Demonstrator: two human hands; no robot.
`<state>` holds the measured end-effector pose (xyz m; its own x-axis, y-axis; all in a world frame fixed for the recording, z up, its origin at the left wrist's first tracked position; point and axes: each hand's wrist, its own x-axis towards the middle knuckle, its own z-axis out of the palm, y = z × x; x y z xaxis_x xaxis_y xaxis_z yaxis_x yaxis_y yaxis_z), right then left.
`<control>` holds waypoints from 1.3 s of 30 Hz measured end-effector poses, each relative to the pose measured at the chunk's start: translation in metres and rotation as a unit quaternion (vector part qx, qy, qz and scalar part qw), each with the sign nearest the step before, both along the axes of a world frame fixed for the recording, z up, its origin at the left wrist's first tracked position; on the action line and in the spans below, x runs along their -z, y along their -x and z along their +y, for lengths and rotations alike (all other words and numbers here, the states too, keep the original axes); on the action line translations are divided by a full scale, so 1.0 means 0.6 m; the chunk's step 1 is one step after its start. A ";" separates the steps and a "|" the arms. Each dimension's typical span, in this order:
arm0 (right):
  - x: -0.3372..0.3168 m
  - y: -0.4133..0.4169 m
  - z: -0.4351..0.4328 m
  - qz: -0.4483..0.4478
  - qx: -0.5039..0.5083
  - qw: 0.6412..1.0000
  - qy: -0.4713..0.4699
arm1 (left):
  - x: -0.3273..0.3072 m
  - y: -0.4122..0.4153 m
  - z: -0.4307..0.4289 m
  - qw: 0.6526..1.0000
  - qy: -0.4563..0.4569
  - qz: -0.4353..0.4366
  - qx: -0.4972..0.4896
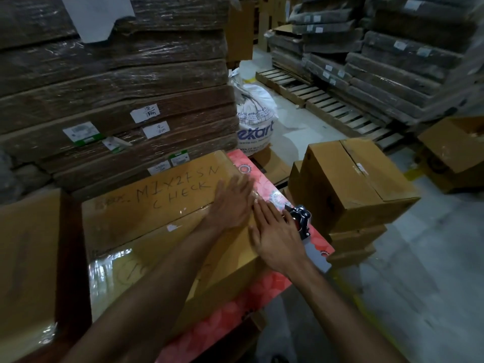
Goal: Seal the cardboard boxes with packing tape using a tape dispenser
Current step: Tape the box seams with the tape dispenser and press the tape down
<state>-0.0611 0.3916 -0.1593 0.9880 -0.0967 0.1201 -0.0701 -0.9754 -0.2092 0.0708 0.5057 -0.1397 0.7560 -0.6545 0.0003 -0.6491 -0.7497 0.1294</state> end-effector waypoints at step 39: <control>0.015 0.014 0.182 -0.096 0.206 0.808 -0.544 | -0.065 -0.067 0.494 0.893 0.085 0.089 -0.434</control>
<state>-0.0698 0.5006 -0.1681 0.8190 -0.5631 -0.1106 -0.2063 -0.1091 -0.9724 0.1111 0.8018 -0.1009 0.9765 0.1749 -0.1259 0.2076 -0.9201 0.3320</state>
